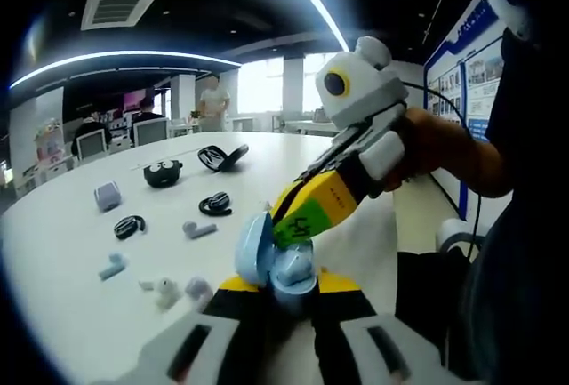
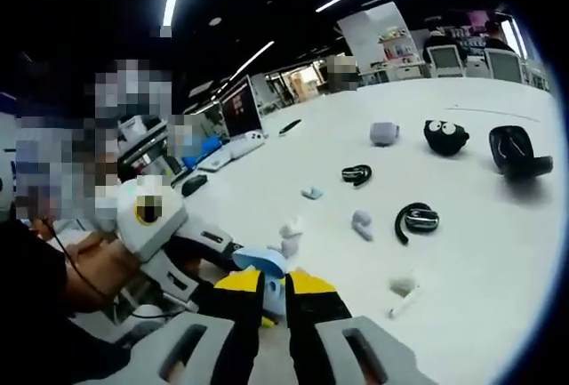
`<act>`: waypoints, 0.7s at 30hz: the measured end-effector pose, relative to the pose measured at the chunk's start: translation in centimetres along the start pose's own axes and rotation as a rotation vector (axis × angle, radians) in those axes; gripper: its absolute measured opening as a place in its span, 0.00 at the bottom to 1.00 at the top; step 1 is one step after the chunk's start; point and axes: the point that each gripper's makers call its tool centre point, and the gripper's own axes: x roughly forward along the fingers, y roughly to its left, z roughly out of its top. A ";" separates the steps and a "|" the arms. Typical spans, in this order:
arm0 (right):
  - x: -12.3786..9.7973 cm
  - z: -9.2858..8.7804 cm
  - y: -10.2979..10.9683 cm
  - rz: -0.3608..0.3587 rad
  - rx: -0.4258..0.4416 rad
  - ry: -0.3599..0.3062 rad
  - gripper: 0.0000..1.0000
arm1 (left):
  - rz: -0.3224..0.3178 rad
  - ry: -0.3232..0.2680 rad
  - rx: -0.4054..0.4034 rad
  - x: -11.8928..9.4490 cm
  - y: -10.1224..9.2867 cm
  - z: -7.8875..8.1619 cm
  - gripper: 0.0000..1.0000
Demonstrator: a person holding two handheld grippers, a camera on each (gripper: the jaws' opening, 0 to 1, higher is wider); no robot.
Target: Pick up the earbuds from the table and place the earbuds into the earbud case
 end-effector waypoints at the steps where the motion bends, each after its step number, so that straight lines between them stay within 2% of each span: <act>1: 0.0 0.0 0.0 -0.001 -0.007 0.004 0.10 | -0.001 0.000 0.000 0.0 0.0 0.0 0.20; 7: -0.2 0.0 -0.3 -0.003 -0.045 0.023 0.11 | -0.007 0.000 0.002 0.1 -0.1 0.0 0.20; 14: -0.5 0.9 -0.5 -0.007 -0.084 0.024 0.12 | -0.009 -0.003 0.002 0.1 0.0 0.1 0.19; 21: -1.3 3.3 -1.2 -0.024 -0.129 -0.007 0.12 | -0.011 -0.007 0.000 0.0 0.0 0.1 0.19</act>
